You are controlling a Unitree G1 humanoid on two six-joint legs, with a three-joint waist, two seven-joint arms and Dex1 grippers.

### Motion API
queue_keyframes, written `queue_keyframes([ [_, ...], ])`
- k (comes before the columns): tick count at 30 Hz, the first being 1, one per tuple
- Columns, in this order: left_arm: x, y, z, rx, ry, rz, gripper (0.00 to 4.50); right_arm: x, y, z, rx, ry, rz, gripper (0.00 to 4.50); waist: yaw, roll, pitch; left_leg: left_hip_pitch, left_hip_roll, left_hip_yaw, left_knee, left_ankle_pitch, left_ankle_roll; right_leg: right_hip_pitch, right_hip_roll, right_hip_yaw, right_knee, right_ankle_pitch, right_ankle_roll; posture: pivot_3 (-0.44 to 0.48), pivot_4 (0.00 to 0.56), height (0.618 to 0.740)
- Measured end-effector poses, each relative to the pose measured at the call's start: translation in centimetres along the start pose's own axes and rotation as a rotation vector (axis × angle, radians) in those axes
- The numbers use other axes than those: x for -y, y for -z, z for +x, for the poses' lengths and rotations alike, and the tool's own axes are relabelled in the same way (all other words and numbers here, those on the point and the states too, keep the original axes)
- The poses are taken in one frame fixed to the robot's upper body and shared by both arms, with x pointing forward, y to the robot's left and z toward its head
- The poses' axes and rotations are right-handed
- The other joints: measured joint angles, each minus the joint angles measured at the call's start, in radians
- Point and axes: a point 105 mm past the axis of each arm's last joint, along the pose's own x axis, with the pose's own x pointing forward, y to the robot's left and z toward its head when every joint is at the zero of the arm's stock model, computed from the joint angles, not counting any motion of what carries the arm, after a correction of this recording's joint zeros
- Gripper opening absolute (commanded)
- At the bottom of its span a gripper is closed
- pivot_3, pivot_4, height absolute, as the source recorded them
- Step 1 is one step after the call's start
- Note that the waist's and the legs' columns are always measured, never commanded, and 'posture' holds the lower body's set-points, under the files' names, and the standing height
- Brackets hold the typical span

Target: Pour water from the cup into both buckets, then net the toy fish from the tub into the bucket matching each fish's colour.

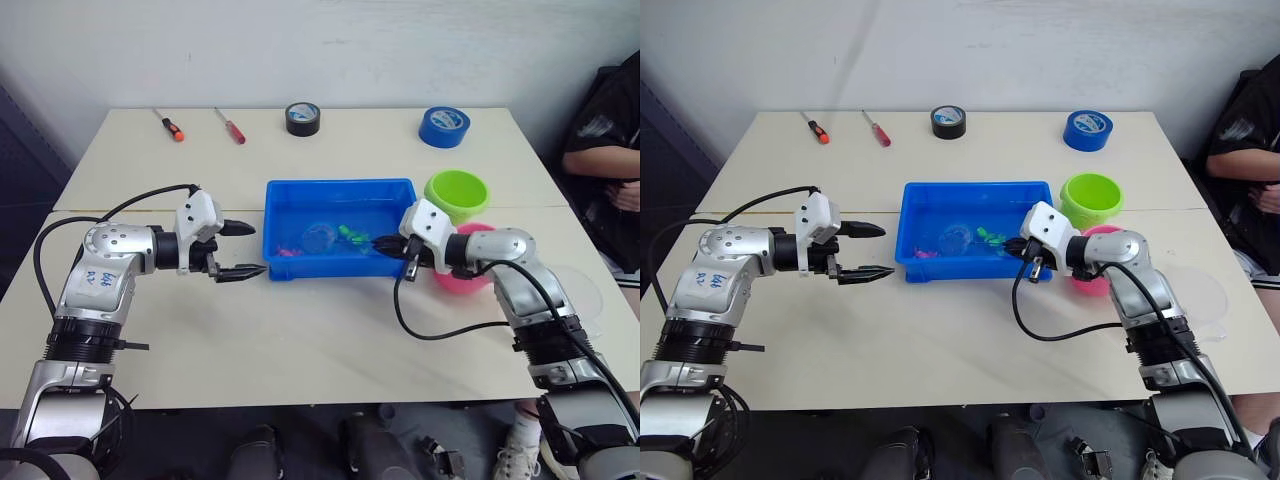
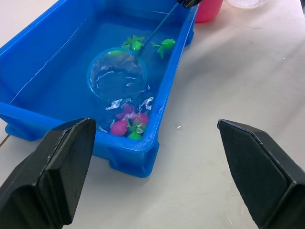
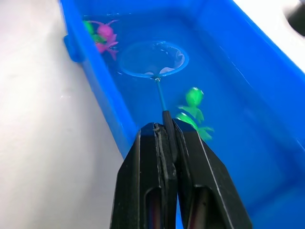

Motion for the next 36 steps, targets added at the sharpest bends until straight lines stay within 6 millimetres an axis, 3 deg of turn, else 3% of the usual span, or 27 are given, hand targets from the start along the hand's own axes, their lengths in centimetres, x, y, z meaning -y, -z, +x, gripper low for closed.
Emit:
queue_keyframes([
  [4,0.0,0.0,0.0,0.001,0.001,0.000,4.48,0.2,0.3,-0.2,-0.016,0.026,-0.013,0.00,0.000,0.000,0.000,0.000,0.000,0.000,0.000,0.000,0.000,0.000,0.000,0.000,0.000,0.000,0.000,0.000,0.150,0.740],
  [10,0.0,0.0,0.0,0.001,0.003,-0.001,4.48,-0.6,0.6,-0.5,-0.075,-0.030,-0.312,0.00,-0.002,0.000,0.000,0.000,0.000,0.000,0.000,0.000,0.000,0.000,0.001,0.000,-0.001,0.000,0.000,0.000,0.150,0.740],
  [16,0.1,0.0,0.1,0.000,0.015,0.004,4.48,-2.0,-0.4,0.8,-0.012,-0.095,-0.337,0.00,-0.001,0.000,0.000,0.000,0.000,0.000,0.000,0.000,0.000,0.000,0.001,0.000,0.000,0.000,0.000,0.000,0.150,0.740],
  [25,0.2,0.1,0.0,-0.004,0.012,0.004,4.48,-1.7,-0.3,1.0,-0.009,-0.085,-0.256,0.00,-0.001,0.000,0.000,0.000,0.000,0.000,0.000,0.000,0.000,0.000,0.000,-0.001,0.000,0.000,0.000,0.000,0.150,0.740],
  [36,0.2,0.4,0.0,-0.006,0.003,-0.004,4.48,-0.9,-0.3,-0.6,0.031,-0.039,0.065,0.00,0.000,0.000,0.000,0.000,0.000,-0.001,0.000,0.000,0.000,0.000,0.000,-0.001,-0.001,0.000,0.000,0.000,0.150,0.740],
])
